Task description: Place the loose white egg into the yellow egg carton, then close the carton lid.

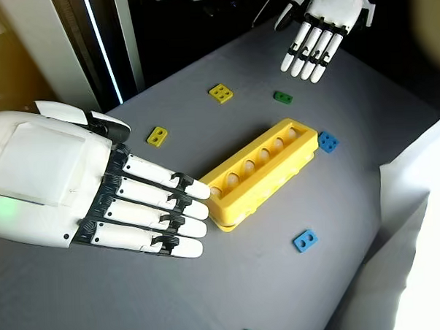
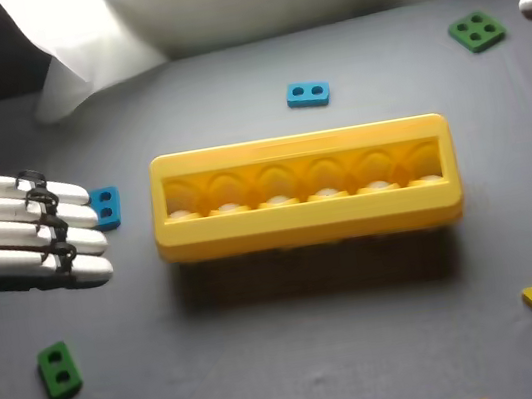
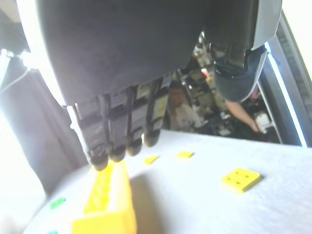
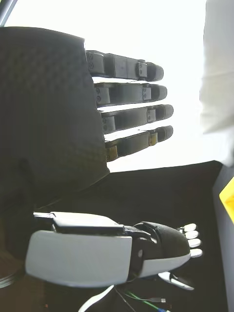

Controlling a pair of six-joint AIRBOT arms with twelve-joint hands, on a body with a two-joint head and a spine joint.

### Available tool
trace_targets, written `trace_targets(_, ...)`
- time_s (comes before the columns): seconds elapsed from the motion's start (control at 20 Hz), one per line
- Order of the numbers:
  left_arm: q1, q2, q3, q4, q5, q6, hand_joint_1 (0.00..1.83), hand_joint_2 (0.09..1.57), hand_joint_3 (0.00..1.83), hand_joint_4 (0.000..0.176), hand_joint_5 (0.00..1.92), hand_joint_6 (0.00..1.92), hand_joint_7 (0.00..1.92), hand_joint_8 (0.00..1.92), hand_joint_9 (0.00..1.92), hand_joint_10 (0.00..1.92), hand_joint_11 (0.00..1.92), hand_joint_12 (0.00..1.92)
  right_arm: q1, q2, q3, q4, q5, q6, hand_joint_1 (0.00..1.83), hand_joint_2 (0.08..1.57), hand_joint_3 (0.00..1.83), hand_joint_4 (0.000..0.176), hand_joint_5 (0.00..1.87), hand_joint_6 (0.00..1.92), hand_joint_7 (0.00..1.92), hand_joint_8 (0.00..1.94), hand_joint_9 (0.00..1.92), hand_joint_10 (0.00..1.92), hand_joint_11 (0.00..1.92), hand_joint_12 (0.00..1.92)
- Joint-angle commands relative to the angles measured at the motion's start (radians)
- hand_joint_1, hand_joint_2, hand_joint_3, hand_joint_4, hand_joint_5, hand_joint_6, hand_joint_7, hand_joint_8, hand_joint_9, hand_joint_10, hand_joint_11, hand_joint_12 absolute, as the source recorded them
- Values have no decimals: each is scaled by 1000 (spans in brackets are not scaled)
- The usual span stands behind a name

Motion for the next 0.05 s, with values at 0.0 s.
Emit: trace_targets(0.0, -8, 11, 11, -80, -48, -4, 0, 1306, 3, 0, 99, 3, 112, 5, 62, 6, 0, 0, 10, 13, -1, 22, 62, 3, 299, 948, 0, 0, 153, 8, 131, 9, 61, 11, 5, 2)
